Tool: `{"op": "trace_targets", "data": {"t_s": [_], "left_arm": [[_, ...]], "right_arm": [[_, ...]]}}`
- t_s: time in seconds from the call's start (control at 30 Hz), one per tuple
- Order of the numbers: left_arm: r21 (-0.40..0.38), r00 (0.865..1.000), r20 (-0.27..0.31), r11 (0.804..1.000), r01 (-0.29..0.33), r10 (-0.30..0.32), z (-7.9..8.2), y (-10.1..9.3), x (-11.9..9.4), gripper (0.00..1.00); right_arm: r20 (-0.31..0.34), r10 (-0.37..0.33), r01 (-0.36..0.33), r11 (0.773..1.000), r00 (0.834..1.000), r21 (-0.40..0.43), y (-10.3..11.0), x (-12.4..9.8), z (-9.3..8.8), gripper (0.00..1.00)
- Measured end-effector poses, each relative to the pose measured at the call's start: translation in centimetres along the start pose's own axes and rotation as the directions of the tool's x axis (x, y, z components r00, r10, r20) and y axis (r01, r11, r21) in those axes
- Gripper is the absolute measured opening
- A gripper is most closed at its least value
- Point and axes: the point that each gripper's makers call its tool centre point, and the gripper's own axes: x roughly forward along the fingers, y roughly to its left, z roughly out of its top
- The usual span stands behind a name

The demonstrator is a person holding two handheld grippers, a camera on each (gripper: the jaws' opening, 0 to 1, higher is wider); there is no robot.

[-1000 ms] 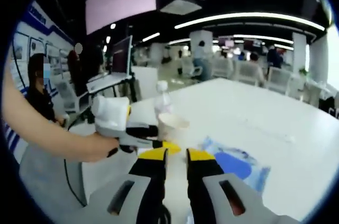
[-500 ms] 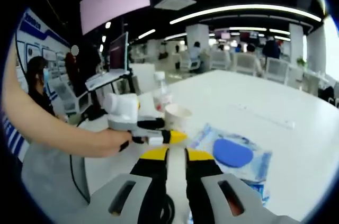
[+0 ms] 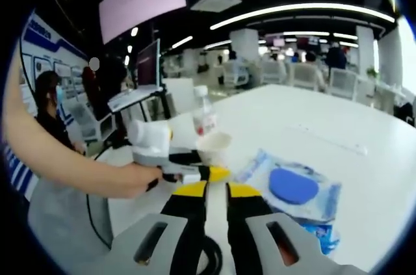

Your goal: Arrange the tabletop items into an orderly group along one side of the table until the central work area is clear of visible clutter.

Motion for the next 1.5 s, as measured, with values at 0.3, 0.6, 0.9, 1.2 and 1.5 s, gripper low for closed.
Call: {"op": "trace_targets", "data": {"t_s": [0.3, 0.6, 0.9, 1.2, 1.5], "left_arm": [[-0.002, 1.000, 0.005, 1.000, -0.027, 0.027, 0.4, 0.4, 1.0, 0.38], [-0.002, 0.999, 0.018, 0.999, -0.033, 0.033, 0.8, 0.7, 2.1, 0.38], [0.001, 0.999, 0.022, 0.999, -0.037, 0.037, 1.1, 0.8, 3.0, 0.38], [0.040, 0.999, -0.008, 0.998, -0.042, 0.042, 0.7, 0.9, 3.2, 0.39], [0.003, 0.999, -0.021, 0.999, -0.038, 0.038, 0.0, 0.2, 2.7, 0.45]], "right_arm": [[-0.020, 0.001, -0.001, 1.000, 1.000, 0.009, 0.1, -0.4, -0.7, 0.07], [-0.016, 0.003, -0.002, 0.999, 1.000, 0.037, 0.0, -0.1, -0.7, 0.07], [-0.019, -0.014, 0.016, 0.997, 1.000, 0.076, -0.6, -0.3, -1.2, 0.06], [-0.030, -0.027, 0.030, 0.993, 0.999, 0.112, -0.7, -0.8, -2.1, 0.04], [-0.022, -0.036, 0.038, 0.990, 0.999, 0.138, -0.9, -1.1, -2.2, 0.04]]}}
